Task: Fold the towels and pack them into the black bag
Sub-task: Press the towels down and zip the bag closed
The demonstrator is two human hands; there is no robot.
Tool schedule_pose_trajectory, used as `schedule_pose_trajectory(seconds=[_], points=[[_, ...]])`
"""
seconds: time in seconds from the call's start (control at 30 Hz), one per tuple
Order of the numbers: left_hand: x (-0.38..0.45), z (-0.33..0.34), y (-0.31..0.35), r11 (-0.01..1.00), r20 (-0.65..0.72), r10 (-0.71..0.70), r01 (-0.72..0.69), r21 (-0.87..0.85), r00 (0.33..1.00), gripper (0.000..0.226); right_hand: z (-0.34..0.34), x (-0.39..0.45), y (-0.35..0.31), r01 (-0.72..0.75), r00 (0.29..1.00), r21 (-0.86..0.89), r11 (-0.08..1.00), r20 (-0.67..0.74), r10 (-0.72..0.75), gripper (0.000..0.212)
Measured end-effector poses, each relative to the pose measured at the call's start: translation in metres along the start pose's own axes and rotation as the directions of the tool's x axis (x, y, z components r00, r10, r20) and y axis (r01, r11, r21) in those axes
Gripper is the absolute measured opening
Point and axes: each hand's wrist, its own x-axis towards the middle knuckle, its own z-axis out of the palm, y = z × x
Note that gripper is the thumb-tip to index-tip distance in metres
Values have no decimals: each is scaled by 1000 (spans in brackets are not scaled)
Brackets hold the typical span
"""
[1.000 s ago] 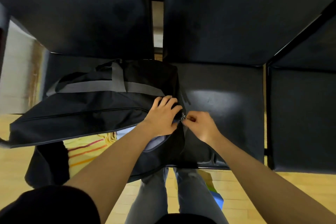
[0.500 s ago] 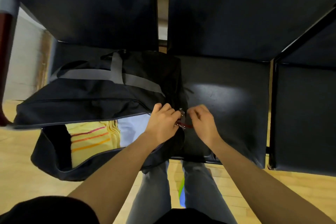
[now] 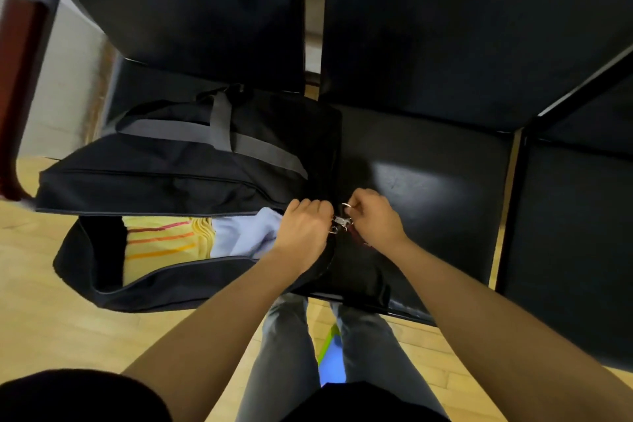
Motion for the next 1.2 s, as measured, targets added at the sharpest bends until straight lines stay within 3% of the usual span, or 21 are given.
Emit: schedule_pose_trajectory(seconds=[0.07,0.17,0.23,0.57,0.63,0.73,0.83,0.9,0.97,1.07,1.2], points=[[5,-9,10,989,50,-137,139,-52,989,37,-3,-3,-1,9,1000,-83,996,-10,-10,14],[7,-24,23,966,159,-250,258,-30,955,17,-4,-7,-4,43,998,-164,986,-32,-49,11],[5,-28,26,951,205,-300,309,-13,932,17,-4,-9,-7,44,998,-180,983,-40,-52,3],[-66,-39,-45,844,148,-536,533,66,831,17,-3,-14,-24,-44,998,-322,946,-58,26,28],[-71,-38,-50,849,140,-528,521,86,837,18,2,-18,-30,-12,994,-393,920,-108,-32,31],[-67,-37,-50,865,151,-501,499,56,852,22,11,-23,-41,192,930,-422,886,-209,-301,42],[-65,-34,-56,873,144,-485,488,18,862,22,26,-27,-54,482,782,-523,703,-105,-614,46],[-68,-32,-61,880,120,-471,475,-2,874,19,32,-24,-68,523,742,-624,580,0,-670,49],[-71,-30,-65,889,98,-453,457,-25,886,17,36,-18,-81,501,749,-718,483,80,-658,47],[-74,-25,-74,881,82,-456,463,-102,886,15,35,-12,-98,477,750,-817,323,187,-635,24],[-72,-20,-88,879,99,-444,454,-147,891,16,34,-10,-108,426,816,-839,340,194,-544,26]])
